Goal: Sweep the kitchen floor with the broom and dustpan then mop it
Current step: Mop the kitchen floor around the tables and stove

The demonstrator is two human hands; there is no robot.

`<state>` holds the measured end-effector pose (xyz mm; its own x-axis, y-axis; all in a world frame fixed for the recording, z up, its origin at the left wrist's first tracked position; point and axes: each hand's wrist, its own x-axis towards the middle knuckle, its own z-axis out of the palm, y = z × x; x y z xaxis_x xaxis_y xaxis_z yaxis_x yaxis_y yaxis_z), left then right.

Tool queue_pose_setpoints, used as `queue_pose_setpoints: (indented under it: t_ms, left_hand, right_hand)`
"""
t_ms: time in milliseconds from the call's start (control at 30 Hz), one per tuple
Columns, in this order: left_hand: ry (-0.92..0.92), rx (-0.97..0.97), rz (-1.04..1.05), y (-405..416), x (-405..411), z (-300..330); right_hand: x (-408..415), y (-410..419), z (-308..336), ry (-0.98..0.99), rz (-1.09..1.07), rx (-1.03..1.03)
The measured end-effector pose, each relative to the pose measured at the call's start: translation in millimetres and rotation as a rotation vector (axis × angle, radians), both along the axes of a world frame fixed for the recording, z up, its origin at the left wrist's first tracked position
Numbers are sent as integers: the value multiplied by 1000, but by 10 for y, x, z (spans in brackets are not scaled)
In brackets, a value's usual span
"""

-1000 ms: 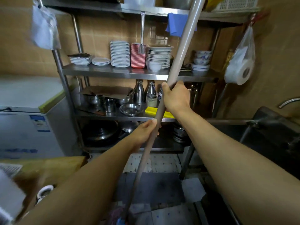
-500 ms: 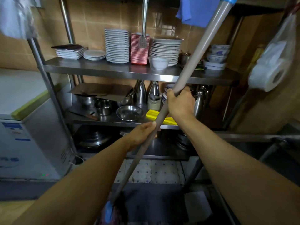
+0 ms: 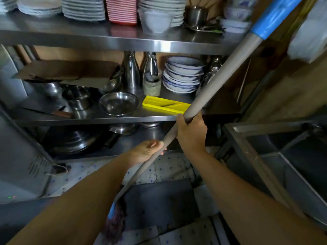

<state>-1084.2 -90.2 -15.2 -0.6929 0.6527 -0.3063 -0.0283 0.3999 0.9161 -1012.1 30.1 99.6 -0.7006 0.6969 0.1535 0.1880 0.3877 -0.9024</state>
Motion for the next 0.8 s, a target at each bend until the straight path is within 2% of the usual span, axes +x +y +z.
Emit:
queue_pose_setpoints:
  t_ms: [233,400,567,633,800]
  left_hand:
    - [-68,-176,-100,152,-76,-531]
    - [-121,-186,-77,94,36,-768]
    - [-212,-130,67,56,294,-860]
    - [-238,-86,207,75,433,-859]
    - [-280,-250,498,58,818,-748]
  right_hand:
    - [15,226,-645,-143,-58,-161]
    - [136,331,-887,-263,-11,-239]
    - [318,346,-910,-294,126,-217]
    - [416,328,-883,-300,177,-211]
    - [722,207,-779,-327,358,-217]
